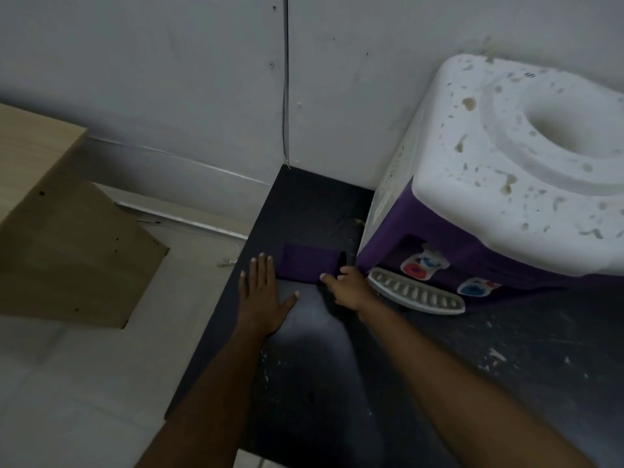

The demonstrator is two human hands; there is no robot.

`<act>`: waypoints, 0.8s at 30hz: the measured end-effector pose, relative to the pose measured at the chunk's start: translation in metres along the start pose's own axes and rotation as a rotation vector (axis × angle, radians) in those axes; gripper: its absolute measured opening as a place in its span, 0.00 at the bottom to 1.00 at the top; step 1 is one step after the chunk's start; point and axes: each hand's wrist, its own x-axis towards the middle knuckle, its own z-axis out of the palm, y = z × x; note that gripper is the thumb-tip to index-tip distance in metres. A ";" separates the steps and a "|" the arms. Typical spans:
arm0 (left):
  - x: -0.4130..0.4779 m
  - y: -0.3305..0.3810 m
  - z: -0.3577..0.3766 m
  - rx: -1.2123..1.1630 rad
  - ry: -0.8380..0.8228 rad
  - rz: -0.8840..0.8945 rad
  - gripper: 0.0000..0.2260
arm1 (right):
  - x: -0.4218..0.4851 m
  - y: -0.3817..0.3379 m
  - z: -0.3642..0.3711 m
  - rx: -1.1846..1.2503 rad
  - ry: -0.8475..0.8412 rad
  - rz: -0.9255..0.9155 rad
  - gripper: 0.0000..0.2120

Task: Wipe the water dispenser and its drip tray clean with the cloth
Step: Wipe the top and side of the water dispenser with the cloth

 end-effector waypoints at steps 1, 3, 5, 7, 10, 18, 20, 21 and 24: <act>0.000 -0.001 0.001 0.020 0.014 0.002 0.46 | 0.001 0.000 0.001 0.048 0.003 0.025 0.37; 0.003 -0.003 0.004 0.042 0.023 0.011 0.46 | 0.004 -0.001 0.002 0.113 0.012 0.067 0.33; 0.002 -0.006 0.007 0.071 0.046 0.018 0.46 | 0.004 -0.001 0.003 0.148 0.011 0.084 0.28; 0.001 -0.008 0.011 0.099 0.062 0.024 0.45 | 0.005 -0.001 0.004 0.111 0.009 0.076 0.24; 0.001 -0.009 0.012 0.123 0.068 0.028 0.44 | 0.007 0.000 0.003 0.022 0.023 0.039 0.19; 0.003 -0.009 0.008 0.112 0.029 0.031 0.44 | 0.003 -0.013 0.013 -0.148 0.114 -0.261 0.09; 0.003 -0.010 0.008 0.116 0.026 0.032 0.44 | -0.001 -0.019 0.017 -0.145 0.135 -0.359 0.08; 0.003 -0.010 0.008 0.114 0.026 0.034 0.44 | -0.004 -0.022 0.017 -0.157 0.144 -0.408 0.08; 0.003 -0.011 0.008 0.083 0.018 0.046 0.44 | -0.012 -0.032 0.015 -0.175 0.175 -0.583 0.07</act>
